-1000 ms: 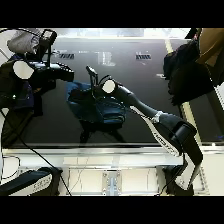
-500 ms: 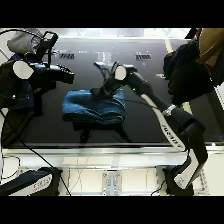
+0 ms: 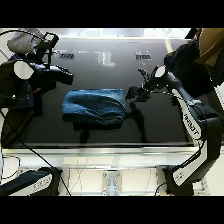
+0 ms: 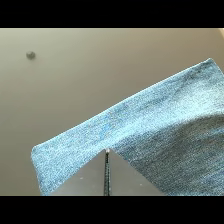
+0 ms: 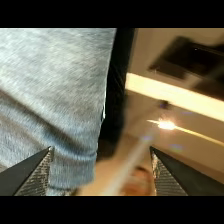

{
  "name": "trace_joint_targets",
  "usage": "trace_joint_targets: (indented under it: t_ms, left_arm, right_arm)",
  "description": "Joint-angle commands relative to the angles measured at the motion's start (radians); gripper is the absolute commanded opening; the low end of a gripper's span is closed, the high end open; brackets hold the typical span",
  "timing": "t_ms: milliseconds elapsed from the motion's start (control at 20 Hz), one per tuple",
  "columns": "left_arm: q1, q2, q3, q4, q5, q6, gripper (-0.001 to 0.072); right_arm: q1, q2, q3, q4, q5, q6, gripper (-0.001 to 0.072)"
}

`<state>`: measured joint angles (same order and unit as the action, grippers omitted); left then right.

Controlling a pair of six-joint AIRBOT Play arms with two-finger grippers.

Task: Fold the clothes and pants, and hang the long-sleeved shirts on hangers.

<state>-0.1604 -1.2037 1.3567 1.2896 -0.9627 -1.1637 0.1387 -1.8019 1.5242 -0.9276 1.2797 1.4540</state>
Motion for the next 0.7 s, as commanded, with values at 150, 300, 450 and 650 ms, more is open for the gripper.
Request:
trace_joint_targets:
  t_ms: [150, 300, 450, 650]
  left_arm:
    - [0.0, 0.001, 0.0, 0.005, 0.0, -0.001, 0.0025]
    - [0.0, 0.001, 0.0, 0.003, -0.001, -0.001, 0.0025]
    - [-0.001, 0.001, 0.0, 0.0, -0.001, -0.001, 0.0025]
    - [0.0, 0.001, 0.0, 0.0, -0.001, -0.001, 0.0025]
  right_arm:
    - [-0.045, -0.103, -0.134, 0.427, -0.099, -0.273, 0.0688]
    - [0.015, -0.154, -0.134, 0.461, -0.137, -0.301, 0.0687]
    - [0.066, -0.166, -0.134, 0.473, -0.156, -0.3, 0.0652]
    - [0.126, -0.166, -0.108, 0.517, -0.097, -0.302, 0.0638]
